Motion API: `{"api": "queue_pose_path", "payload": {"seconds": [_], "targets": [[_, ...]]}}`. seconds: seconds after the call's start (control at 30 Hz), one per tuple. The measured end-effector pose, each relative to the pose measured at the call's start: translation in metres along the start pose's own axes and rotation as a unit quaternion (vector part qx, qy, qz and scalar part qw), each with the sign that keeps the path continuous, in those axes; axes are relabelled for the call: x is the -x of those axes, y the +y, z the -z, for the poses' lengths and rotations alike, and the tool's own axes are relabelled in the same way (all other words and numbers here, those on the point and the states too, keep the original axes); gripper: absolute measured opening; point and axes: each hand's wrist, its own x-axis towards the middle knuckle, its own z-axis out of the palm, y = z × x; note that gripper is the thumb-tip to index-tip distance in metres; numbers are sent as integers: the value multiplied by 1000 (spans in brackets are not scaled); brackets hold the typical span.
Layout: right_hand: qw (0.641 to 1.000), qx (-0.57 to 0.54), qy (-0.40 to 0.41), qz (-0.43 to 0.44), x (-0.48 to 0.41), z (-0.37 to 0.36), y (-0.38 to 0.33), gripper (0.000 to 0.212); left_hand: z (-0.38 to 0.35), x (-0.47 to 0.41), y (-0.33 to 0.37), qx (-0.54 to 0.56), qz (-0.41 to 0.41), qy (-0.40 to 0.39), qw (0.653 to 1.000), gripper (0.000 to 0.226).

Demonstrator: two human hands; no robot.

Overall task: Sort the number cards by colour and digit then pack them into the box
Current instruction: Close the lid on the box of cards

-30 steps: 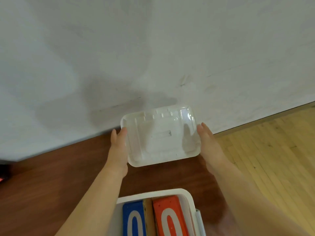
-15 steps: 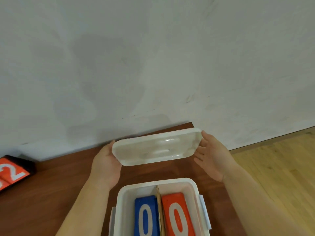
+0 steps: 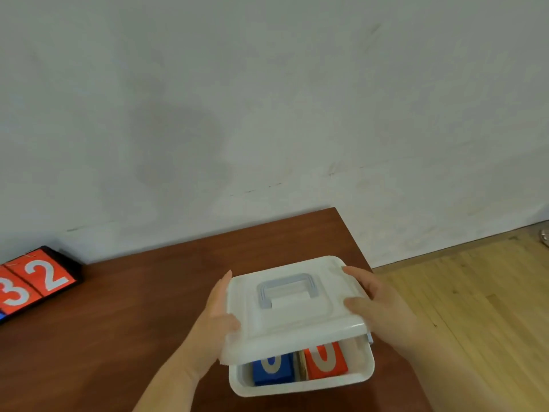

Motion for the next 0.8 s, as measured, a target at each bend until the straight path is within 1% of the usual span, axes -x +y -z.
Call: {"api": "queue_pose_path", "payload": {"seconds": [0.07, 0.13, 0.17, 0.23, 0.3, 0.33, 0.4, 0.5, 0.53, 0.6, 0.67, 0.7, 0.8], "targets": [[999, 40, 22, 6, 12, -8, 14, 66, -2, 1, -20, -82, 3, -19, 996, 97], [994, 106, 37, 7, 26, -20, 29, 72, -9, 2, -42, -184, -22, -26, 982, 94], [989, 141, 35, 15, 31, -28, 40, 75, -13, 2, -51, -222, -30, -16, 975, 92], [976, 215, 28, 35, 39, -46, 62, 79, -19, 2, -64, -282, -38, 30, 958, 89], [952, 298, 44, 52, 41, -59, 79, 79, -24, 2, -69, -359, -42, 61, 930, 84], [943, 322, 58, 58, 42, -63, 81, 78, -26, 0, -72, -403, -46, 71, 911, 83], [941, 322, 81, 64, 42, -66, 81, 80, -29, -1, -75, -478, -43, 88, 873, 81], [941, 322, 81, 68, 41, -67, 81, 82, -37, 0, -72, -559, -53, 101, 821, 80], [940, 325, 76, 68, 41, -66, 81, 82, -42, 0, -69, -580, -71, 93, 806, 81], [945, 313, 65, 68, 41, -61, 81, 79, -59, 0, -64, -614, -116, 40, 779, 84], [952, 288, 73, 76, 39, -54, 81, 70, -79, -2, -59, -626, -136, -22, 767, 87], [954, 273, 88, 83, 38, -49, 81, 65, -88, -3, -57, -628, -137, -41, 765, 89], [969, 209, 119, 59, 30, -32, 85, 52, -104, -9, -52, -642, -118, -55, 756, 95]]}}
